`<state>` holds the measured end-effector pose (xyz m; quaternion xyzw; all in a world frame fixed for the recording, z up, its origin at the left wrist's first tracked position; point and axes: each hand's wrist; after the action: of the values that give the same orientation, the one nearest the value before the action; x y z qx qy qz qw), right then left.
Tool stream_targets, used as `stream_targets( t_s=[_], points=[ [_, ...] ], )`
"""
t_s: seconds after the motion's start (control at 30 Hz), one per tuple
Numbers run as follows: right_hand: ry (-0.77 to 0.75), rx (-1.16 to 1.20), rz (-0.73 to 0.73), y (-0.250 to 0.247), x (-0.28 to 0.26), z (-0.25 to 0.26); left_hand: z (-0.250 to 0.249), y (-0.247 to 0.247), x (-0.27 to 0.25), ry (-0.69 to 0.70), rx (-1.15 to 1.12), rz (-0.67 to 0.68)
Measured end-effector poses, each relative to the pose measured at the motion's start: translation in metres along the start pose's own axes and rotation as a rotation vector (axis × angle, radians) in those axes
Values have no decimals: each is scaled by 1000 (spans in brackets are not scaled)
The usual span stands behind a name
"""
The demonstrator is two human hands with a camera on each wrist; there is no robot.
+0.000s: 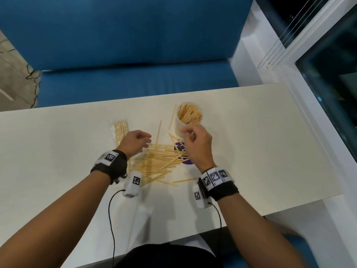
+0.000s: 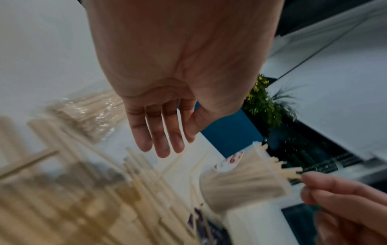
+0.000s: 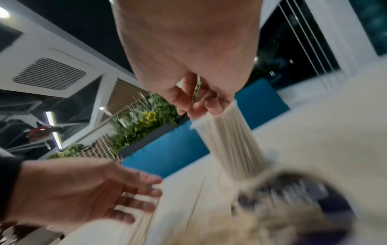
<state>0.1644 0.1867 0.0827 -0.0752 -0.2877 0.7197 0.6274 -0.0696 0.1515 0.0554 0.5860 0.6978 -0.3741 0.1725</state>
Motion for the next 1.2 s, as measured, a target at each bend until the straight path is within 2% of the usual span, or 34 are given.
stream_targets(
  t_s=[0.1,0.23,0.3,0.43,0.7,0.87,1.03,1.2],
  points=[
    [302,90,93,26,-46,-10,24,6,4,79,253,-33],
    [782,303,191,52,-86,-6,47,21,13,326,734,-58],
    [907,317,222,62,-96,-5,54,28,18,411,913,-75],
    [999,336,125,76,-98,-11,55,37,30,470,1072,-99],
    [1134,398,-140,62,-88,-33,42,51,36,519,917,-148],
    [1230,599,-276,54,-68,-15,36,68,46,410,838,-41],
    [1281,767,-310,59,-49,-12,32,80,50,290,748,-8],
    [1322,791,-289,61,-37,-12,32,83,50,229,760,-14]
  ],
)
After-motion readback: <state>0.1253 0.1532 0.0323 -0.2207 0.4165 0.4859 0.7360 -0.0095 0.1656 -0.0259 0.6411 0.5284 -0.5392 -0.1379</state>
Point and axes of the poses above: each hand's wrist, its own x-axis towards the middle knuckle, its own y-axis out of the palm, z = x × y, and after that the axes turned 11 degrees about -y, right-handed
